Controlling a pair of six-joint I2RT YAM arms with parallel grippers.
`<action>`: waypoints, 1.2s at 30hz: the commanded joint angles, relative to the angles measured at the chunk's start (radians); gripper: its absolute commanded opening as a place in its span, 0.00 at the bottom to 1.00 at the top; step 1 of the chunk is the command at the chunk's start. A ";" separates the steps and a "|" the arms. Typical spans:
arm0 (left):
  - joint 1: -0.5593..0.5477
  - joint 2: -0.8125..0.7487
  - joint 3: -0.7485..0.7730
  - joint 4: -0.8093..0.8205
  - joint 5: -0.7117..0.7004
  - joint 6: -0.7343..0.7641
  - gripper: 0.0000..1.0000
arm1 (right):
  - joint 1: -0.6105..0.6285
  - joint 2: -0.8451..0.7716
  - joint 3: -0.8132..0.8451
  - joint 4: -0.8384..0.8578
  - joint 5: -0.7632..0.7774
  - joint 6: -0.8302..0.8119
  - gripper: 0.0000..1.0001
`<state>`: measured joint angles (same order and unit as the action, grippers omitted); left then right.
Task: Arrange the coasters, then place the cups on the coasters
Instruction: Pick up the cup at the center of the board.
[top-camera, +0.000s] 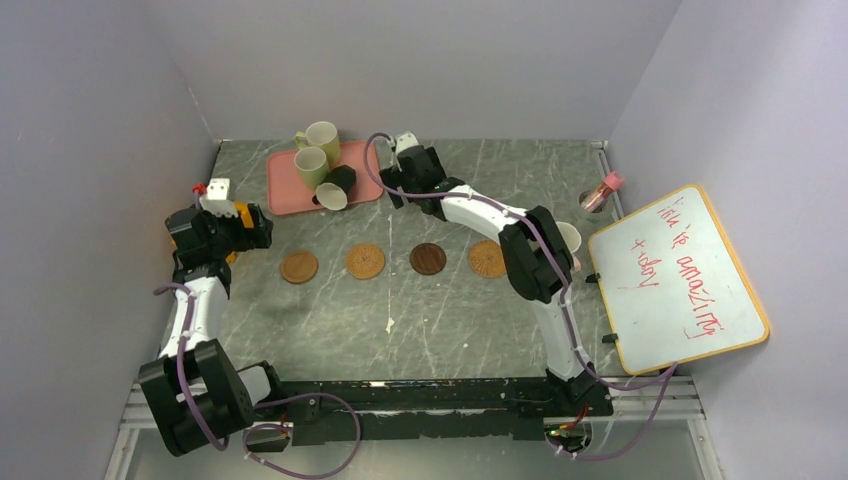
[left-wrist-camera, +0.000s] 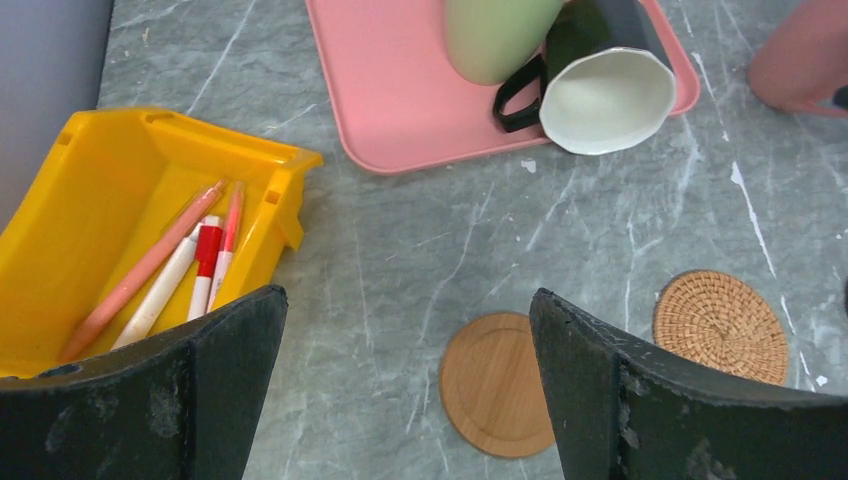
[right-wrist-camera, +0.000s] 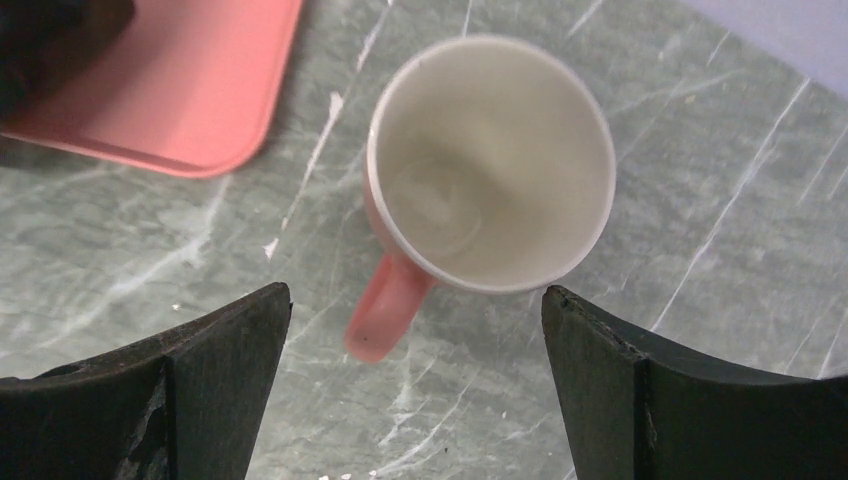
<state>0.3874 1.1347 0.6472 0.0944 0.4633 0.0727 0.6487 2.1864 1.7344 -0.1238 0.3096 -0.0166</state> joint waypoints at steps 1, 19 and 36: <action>0.012 -0.014 -0.012 0.056 0.080 -0.028 0.96 | -0.007 0.009 0.047 -0.014 0.069 0.050 1.00; 0.021 0.014 -0.025 0.072 0.111 -0.040 0.96 | -0.087 0.044 0.043 -0.004 -0.068 0.092 0.81; 0.022 0.024 -0.023 0.065 0.127 -0.034 0.96 | -0.087 0.046 0.058 -0.001 -0.093 0.046 0.16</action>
<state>0.4046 1.1690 0.6247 0.1238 0.5613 0.0406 0.5636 2.2459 1.7458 -0.1585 0.2161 0.0452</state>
